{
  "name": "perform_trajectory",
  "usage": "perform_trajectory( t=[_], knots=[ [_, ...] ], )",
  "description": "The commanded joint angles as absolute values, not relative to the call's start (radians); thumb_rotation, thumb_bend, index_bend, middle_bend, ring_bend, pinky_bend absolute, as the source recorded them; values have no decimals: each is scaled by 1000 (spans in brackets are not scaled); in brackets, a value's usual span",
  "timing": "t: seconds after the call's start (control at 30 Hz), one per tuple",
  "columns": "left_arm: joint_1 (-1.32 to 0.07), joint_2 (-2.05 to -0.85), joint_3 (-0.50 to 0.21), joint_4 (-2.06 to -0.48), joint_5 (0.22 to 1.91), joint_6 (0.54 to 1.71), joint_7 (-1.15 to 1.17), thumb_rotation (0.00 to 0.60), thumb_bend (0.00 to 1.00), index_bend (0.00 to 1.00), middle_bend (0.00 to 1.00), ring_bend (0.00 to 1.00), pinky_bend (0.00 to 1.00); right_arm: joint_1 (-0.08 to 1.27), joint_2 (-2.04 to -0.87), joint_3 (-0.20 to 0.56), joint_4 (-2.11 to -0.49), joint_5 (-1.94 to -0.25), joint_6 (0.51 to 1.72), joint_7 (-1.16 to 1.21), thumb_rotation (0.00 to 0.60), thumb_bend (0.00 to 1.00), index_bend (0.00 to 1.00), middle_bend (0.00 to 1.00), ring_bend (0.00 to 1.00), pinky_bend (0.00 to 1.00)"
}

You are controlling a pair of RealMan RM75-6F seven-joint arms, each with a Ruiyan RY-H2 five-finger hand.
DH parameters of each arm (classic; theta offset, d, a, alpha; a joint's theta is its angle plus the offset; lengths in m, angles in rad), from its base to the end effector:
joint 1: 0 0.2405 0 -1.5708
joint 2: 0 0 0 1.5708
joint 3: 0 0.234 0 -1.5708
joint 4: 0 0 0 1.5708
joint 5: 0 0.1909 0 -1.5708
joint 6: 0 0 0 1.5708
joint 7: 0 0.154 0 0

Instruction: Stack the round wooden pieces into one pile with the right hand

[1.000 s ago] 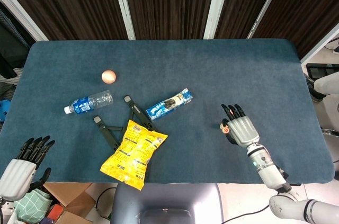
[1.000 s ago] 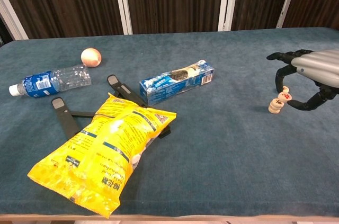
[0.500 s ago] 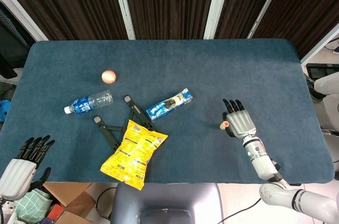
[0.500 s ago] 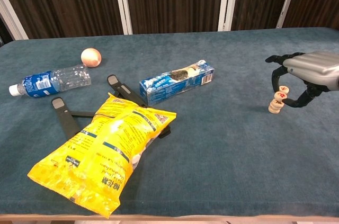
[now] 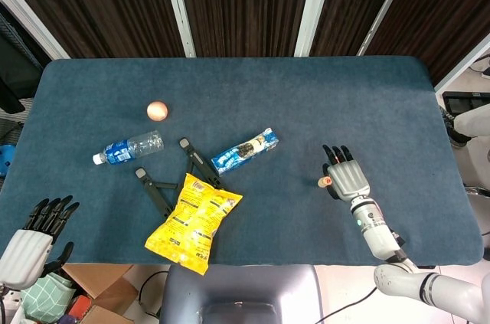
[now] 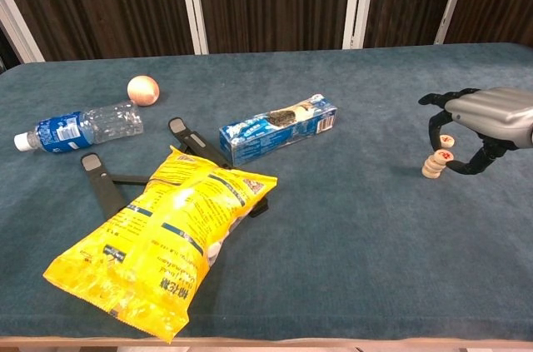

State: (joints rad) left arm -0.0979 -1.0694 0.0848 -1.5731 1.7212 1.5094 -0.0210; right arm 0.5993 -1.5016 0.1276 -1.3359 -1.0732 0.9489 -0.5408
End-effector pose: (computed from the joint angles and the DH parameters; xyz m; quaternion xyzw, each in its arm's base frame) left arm -0.2722 0.1618 0.1554 -0.6902 -0.3505 -0.3734 0.5111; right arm -0.2282 -0.3279 0.0229 0.7512 -0.3290 0.2237 0.5267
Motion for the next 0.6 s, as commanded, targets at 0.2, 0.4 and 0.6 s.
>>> perform_trajectory(
  t=[0.2,0.4,0.6],
  knots=[
    [-99,-1069,85,-1573,1720,1508,-23,600,476,0,0,0,26,602,-1500,123,-1341,-1075,956,-533,600,497,507,46,0,0],
    [-97,-1068,86,-1572,1723,1511,-24,600,476,0,0,0,26,593,-1473,123,-1360,-1091,970,-492,600,497,478,51,0,0],
    [-97,-1068,86,-1573,1722,1511,-23,600,476,0,0,0,26,582,-1446,142,-1327,-1064,974,-456,600,497,457,51,0,0]
  ],
)
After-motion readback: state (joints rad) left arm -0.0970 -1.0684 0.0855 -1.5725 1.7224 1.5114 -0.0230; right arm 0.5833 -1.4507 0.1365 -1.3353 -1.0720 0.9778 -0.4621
